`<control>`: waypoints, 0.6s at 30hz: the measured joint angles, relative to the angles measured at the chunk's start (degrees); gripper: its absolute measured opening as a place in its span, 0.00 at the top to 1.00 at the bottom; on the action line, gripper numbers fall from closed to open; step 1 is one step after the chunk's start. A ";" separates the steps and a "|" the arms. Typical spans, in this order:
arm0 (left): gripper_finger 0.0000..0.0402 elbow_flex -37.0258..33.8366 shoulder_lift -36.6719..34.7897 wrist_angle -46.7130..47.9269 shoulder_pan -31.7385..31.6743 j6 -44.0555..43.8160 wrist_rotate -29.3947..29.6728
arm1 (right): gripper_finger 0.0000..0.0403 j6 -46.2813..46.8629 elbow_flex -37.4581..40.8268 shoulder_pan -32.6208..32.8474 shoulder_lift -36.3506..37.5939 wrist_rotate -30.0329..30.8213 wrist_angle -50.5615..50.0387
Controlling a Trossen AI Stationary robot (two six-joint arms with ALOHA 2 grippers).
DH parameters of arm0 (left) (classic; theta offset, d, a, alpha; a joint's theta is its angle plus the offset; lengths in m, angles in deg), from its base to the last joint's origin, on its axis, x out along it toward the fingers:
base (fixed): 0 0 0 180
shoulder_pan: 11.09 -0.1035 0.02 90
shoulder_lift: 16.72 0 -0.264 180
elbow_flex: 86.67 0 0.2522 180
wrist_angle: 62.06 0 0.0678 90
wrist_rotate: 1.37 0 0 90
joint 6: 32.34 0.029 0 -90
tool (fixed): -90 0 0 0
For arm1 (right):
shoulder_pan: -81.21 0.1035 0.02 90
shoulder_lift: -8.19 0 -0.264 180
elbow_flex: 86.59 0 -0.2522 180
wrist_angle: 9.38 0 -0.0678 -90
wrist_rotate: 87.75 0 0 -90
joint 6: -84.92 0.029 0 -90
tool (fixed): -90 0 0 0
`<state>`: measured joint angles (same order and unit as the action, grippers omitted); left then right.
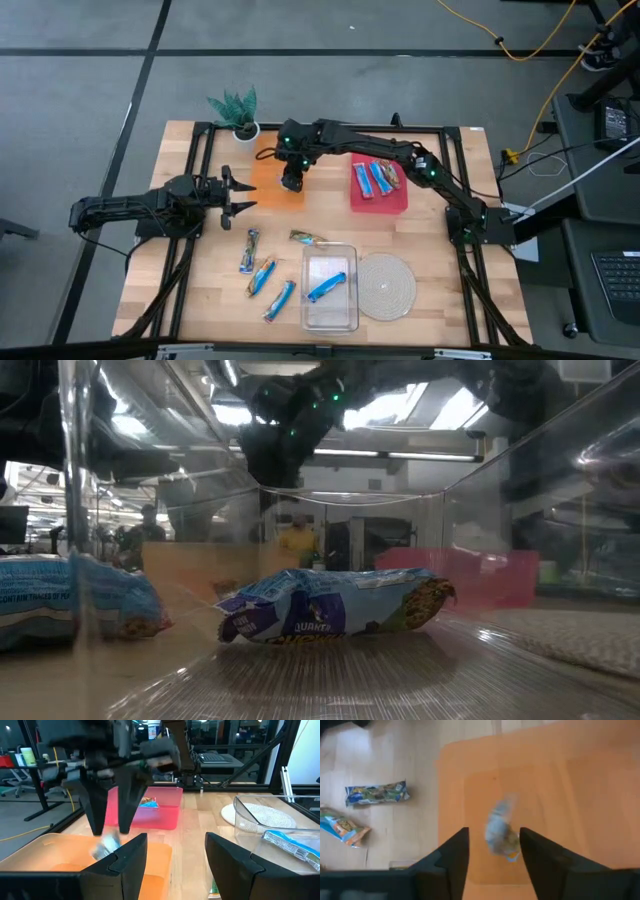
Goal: Pick and place Granola Bars by type
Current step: Put the yellow granola bar into the orange bin
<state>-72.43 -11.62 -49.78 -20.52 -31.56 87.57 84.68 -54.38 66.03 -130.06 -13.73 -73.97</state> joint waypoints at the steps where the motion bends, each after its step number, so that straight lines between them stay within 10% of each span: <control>1: 0.52 0.00 0.00 -0.02 0.02 0.00 0.00 | 0.52 -0.03 0.00 0.04 0.67 0.93 -0.70; 18: 0.52 -0.02 0.00 -0.02 -0.01 -0.01 -0.02 | 0.44 -1.77 0.00 1.83 18.66 9.13 -18.45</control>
<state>-72.44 -11.62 -49.80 -20.52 -31.56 87.55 82.91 -54.38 67.86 -111.40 -4.59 -92.41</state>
